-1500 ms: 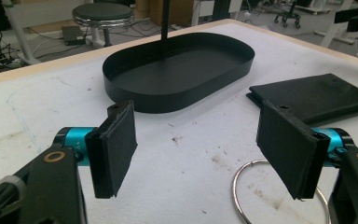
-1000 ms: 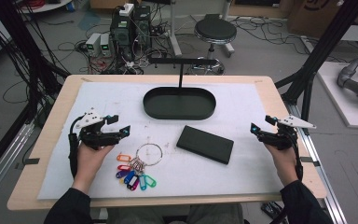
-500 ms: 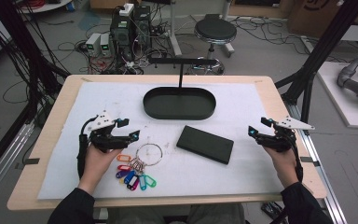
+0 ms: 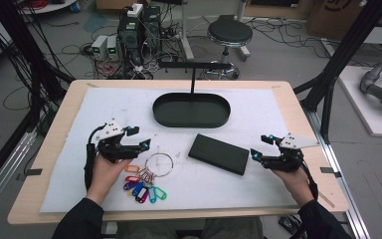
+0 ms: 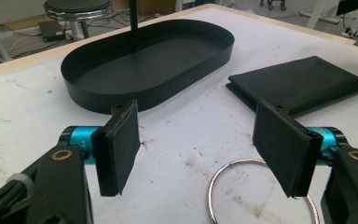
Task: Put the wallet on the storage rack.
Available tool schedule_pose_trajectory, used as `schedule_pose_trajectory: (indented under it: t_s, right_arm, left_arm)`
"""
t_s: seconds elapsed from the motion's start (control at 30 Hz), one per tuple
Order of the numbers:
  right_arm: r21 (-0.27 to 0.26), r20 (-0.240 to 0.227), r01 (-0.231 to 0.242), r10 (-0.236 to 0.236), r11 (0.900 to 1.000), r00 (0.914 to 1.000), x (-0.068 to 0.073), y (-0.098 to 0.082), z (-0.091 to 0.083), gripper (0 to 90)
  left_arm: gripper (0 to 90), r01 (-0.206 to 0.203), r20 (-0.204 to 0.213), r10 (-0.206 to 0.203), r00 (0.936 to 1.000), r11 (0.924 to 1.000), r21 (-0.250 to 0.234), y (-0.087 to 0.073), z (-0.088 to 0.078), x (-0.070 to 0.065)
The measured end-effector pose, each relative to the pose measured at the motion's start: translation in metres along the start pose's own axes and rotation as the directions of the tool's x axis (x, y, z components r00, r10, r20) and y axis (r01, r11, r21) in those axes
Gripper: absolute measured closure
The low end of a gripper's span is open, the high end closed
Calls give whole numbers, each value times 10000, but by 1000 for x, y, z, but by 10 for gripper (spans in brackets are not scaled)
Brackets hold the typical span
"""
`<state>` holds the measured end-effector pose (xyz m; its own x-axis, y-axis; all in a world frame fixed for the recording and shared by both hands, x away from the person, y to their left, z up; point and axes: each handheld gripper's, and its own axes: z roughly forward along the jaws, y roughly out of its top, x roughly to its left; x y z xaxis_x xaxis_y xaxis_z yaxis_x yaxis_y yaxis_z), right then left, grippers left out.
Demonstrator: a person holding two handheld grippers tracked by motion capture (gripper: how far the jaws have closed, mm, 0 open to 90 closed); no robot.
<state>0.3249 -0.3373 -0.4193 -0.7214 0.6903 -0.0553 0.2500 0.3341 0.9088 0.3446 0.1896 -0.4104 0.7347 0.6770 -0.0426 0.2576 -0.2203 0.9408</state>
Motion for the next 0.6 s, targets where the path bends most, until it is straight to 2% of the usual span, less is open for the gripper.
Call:
schedule_pose_trajectory:
  t_s: [0.2,0.33,0.37,0.47,0.6]
  right_arm:
    - [432,-640,700,-671,9966,9957,17,-2,4,309]
    - [710,-907,994,-928,9925,9915,24,-5,8,315]
    - [928,-1075,1271,-1170,9875,9873,30,-7,11,342]
    - [1202,-1168,1735,-1596,9775,9802,35,-10,16,357]
    - [1396,-1261,2140,-1970,9668,9723,41,-13,19,401]
  left_arm:
    - [317,-4,-49,4,10000,10000,-16,0,2,1]
    - [317,-39,-84,39,10000,10000,36,0,2,1]
    - [317,-35,-105,36,9999,10000,45,0,2,1]
    - [317,-23,-126,24,9999,10000,70,-1,2,1]
    - [317,31,-144,-30,9999,10000,87,-1,3,2]
